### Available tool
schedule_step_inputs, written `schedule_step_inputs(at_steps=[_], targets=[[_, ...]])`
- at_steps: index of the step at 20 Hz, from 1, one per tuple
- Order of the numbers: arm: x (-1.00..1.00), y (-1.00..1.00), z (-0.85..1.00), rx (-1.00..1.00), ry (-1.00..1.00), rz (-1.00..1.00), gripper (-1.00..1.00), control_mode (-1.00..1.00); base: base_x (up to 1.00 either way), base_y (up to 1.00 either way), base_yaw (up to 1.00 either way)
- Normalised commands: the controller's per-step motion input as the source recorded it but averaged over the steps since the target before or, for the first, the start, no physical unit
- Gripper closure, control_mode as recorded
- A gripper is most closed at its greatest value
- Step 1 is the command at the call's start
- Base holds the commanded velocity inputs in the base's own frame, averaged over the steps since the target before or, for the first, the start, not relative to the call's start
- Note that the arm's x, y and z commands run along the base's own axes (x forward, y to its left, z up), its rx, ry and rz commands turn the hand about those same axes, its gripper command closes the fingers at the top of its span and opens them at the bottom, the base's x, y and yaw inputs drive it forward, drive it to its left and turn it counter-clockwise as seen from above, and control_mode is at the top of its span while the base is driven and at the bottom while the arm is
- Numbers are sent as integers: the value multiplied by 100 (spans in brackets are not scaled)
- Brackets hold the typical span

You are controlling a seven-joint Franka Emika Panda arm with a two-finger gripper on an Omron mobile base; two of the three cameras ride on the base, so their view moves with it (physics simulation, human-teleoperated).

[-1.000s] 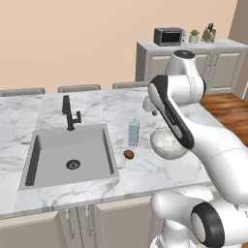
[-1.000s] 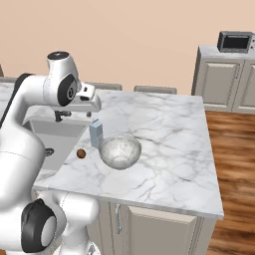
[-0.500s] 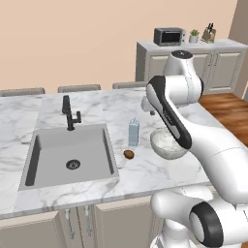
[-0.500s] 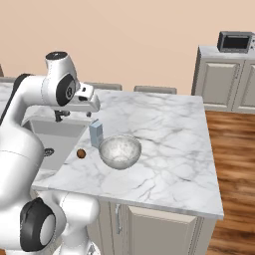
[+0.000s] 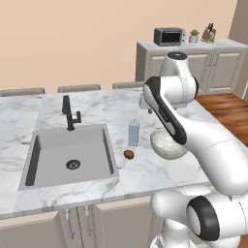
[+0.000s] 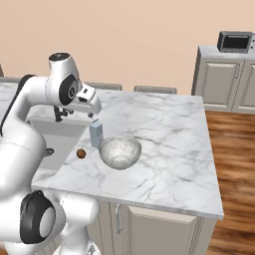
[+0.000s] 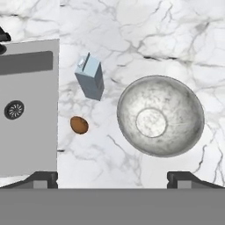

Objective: Gather the eggs and milk located in the vicinity of the sink area and place them right next to the bowl.

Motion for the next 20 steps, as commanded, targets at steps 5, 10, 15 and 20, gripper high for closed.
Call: schedule_step_inputs(at_steps=[5,10,15,20], targets=[[7,0,-11,6,0,-11,-100,-100,0,0,0],[7,3,-9,4,0,-8,-100,-100,0,0,0],[7,9,-17,0,1,-6,-100,-100,0,0,0],[9,9,-20,0,1,-4,-100,-100,0,0,0]])
